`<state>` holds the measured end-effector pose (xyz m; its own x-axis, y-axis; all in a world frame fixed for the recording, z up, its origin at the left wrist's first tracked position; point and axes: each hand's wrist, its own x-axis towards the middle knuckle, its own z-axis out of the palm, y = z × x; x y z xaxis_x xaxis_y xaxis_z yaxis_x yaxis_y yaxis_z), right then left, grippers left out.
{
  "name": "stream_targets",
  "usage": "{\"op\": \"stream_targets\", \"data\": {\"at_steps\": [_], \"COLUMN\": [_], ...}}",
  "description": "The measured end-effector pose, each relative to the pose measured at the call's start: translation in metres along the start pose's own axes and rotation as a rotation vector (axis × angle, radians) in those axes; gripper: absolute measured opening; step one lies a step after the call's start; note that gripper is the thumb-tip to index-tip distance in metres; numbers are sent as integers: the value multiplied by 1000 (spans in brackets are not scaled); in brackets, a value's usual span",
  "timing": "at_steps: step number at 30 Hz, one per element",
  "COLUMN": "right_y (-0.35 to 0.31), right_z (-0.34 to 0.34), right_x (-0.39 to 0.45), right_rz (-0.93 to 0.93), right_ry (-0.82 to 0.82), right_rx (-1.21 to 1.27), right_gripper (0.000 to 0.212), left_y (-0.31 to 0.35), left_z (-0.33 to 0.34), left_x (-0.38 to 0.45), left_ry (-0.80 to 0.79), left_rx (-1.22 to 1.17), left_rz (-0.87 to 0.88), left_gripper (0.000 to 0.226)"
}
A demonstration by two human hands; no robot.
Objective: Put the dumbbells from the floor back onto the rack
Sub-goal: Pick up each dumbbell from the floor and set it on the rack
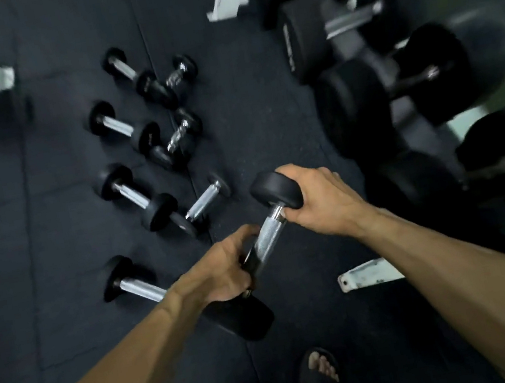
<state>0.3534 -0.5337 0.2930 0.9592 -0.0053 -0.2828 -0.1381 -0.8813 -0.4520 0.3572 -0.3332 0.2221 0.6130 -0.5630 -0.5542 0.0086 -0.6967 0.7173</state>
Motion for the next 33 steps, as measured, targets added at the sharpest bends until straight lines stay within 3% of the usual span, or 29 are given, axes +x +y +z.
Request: {"op": "stream_targets", "data": {"at_steps": [8,14,19,28,33], "right_y": [-86,-95,-42,128,208], "right_z": [-217,-333,-410,-528,-569], "right_x": [-71,-124,-167,-227,-230], "right_rz": [-39,-47,9,181,236], "right_ry": [164,243,262,287,299], "right_rx": [-37,-118,-123,-122,-107], "right_gripper": [53,56,49,51,40], "left_y": [187,300,396,575,641], "left_z": [-102,-120,-94,7,45], "left_x": [-104,-144,-130,-41,19], "left_ry": [62,48,-21,-181,-232], "left_rx": [52,63,111,182,192], "left_rz": [179,309,401,499,514], "left_gripper": [67,71,70,73,76]}}
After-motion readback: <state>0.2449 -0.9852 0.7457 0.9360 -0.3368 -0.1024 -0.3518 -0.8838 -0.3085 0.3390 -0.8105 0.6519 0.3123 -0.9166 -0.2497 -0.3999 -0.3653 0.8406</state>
